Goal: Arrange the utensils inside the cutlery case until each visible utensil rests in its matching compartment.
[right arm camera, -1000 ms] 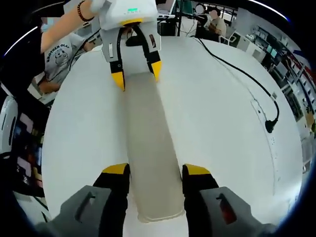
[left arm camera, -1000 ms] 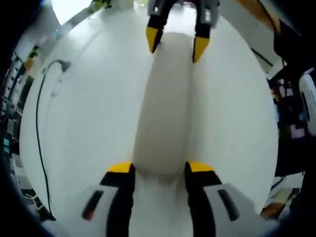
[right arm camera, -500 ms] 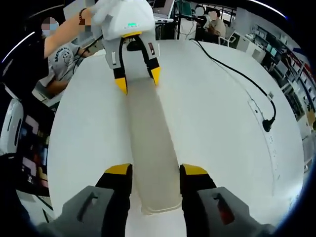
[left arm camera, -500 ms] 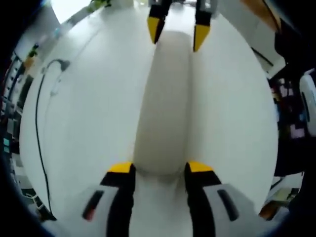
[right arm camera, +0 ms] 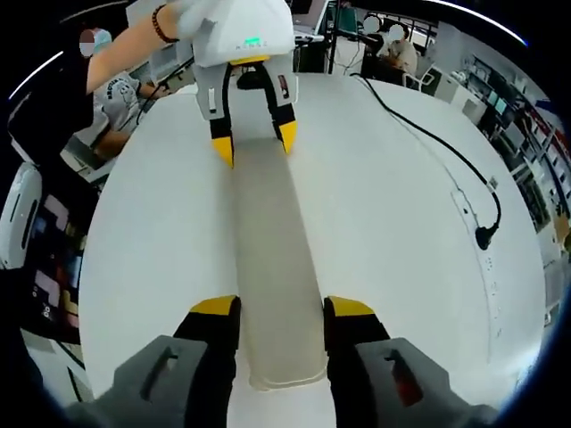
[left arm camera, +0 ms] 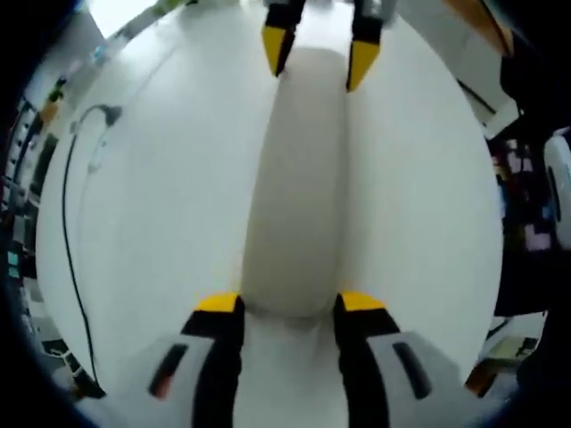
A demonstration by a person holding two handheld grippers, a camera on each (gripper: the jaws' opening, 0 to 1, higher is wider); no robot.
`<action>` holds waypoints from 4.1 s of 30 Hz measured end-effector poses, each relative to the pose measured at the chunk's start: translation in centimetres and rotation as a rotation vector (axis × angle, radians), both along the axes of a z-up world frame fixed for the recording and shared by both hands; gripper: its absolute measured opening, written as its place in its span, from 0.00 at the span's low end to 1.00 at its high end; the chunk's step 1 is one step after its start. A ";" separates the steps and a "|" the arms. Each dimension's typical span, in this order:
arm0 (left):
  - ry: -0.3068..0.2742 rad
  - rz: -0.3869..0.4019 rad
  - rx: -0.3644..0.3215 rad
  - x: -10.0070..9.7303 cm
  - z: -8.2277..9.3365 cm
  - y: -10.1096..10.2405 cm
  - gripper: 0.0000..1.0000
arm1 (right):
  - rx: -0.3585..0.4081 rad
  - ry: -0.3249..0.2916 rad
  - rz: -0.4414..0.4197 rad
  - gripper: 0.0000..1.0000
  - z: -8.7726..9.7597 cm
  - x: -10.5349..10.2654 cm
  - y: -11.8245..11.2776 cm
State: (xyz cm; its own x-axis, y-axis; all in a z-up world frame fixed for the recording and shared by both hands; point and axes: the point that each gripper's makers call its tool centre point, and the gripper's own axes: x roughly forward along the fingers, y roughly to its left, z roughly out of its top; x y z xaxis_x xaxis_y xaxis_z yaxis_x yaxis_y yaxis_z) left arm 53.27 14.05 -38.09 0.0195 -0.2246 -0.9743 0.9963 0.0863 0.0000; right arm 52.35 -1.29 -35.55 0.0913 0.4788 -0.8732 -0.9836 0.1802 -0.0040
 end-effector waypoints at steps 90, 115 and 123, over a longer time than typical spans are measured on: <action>-0.014 -0.016 0.082 0.3 2.8 -0.7 0.06 | -0.247 0.009 -0.083 0.00 0.5 -0.6 -5.1; -0.197 0.090 -0.181 0.9 3.5 -0.8 0.14 | -0.343 -0.019 -0.086 0.00 0.6 -0.6 -5.6; -0.207 0.173 -0.334 -0.3 3.8 0.7 0.36 | -0.069 0.001 -0.243 0.15 1.2 -0.8 -4.8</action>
State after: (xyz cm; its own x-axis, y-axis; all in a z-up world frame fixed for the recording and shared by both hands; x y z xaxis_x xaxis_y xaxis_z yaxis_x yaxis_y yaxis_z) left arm 53.02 14.72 -34.32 0.2722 -0.5036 -0.8199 0.9491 0.2811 0.1424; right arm 51.53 -6.13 -34.38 0.1959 0.3823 -0.9030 -0.9115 0.4105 -0.0240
